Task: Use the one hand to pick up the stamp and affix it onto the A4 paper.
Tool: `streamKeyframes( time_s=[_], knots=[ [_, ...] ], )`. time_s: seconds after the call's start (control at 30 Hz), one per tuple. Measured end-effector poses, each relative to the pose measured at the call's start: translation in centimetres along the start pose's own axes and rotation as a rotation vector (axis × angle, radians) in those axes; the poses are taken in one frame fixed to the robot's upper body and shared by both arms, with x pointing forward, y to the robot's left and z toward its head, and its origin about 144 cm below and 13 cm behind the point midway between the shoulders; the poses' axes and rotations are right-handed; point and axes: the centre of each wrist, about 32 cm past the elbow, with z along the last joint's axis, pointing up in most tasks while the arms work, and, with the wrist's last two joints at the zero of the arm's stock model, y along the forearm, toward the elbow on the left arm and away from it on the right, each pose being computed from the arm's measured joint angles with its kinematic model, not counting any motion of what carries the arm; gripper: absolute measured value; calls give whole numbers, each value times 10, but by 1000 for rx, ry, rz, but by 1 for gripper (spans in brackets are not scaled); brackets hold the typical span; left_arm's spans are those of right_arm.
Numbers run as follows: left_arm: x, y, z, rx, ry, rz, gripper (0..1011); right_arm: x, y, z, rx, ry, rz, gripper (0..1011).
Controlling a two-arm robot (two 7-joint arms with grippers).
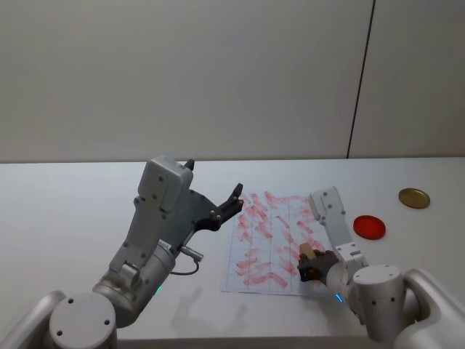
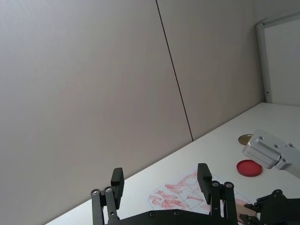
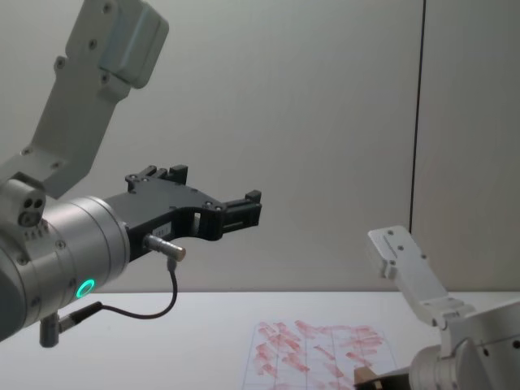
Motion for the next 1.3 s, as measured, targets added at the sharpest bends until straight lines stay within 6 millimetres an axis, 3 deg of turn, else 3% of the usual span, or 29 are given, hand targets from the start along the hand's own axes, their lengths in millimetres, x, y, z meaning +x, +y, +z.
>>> streamKeyframes(
  time_s=[0.83,1.3],
  knots=[
    [0,0,0,0,0,0,993,9,7,-8,-26,171,12,218],
    [0,0,0,0,0,0,993,11,1,-3,29,176,10,218]
  ],
)
